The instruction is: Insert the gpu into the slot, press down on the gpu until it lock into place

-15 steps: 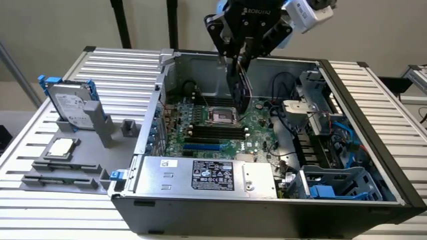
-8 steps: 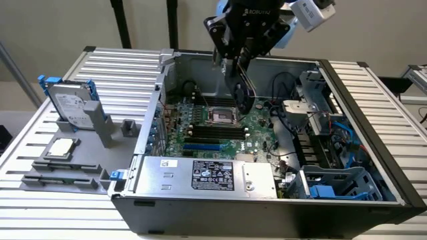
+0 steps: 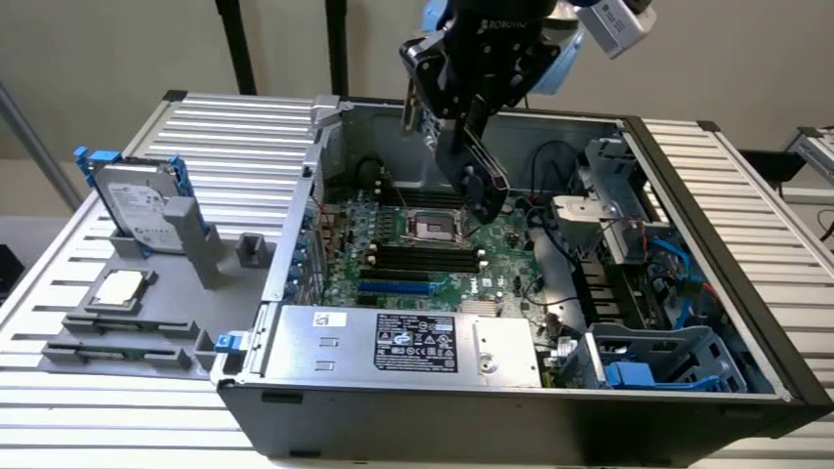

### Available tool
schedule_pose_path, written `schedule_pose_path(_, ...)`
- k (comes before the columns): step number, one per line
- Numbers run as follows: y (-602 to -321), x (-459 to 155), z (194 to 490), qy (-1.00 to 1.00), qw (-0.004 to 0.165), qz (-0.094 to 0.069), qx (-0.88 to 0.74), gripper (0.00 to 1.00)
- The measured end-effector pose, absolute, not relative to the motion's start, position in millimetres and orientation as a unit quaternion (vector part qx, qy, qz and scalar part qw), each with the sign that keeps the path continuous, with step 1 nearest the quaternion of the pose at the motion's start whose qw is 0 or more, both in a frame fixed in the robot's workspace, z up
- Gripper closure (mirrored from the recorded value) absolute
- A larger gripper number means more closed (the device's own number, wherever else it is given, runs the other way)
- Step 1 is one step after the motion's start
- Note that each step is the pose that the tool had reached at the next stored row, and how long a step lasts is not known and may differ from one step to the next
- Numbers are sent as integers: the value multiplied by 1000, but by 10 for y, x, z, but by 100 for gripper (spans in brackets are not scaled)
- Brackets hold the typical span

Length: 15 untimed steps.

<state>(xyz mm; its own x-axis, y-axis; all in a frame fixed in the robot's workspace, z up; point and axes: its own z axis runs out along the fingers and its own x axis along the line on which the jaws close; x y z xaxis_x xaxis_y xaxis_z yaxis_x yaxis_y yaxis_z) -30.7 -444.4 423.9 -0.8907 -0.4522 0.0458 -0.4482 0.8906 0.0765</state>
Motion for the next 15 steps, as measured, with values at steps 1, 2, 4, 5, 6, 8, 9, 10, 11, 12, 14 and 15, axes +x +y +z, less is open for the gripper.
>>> schedule_pose_path(1, -4444, -307, 4238, -970, 31, -32, 240, 73)
schedule_pose_path(2, -4444, -307, 4237, -967, 32, -31, 249, 73)
schedule_pose_path(4, -4444, -307, 4235, -963, 32, -31, 266, 73)
schedule_pose_path(5, -4444, -307, 4234, -960, 33, -31, 275, 73)
schedule_pose_path(6, -4444, -307, 4234, -958, 33, -30, 284, 73)
schedule_pose_path(8, -4444, -307, 4233, -953, 33, -30, 301, 73)
schedule_pose_path(9, -4444, -307, 4233, -950, 34, -29, 310, 73)
schedule_pose_path(10, -4444, -307, 4233, -947, 34, -29, 318, 73)
schedule_pose_path(11, -4444, -307, 4232, -944, 34, -29, 327, 73)
schedule_pose_path(12, -4444, -307, 4231, -941, 34, -29, 336, 73)
schedule_pose_path(14, -4444, -307, 4231, -935, 35, -28, 353, 73)
schedule_pose_path(15, -4444, -307, 4230, -931, 35, -28, 361, 73)
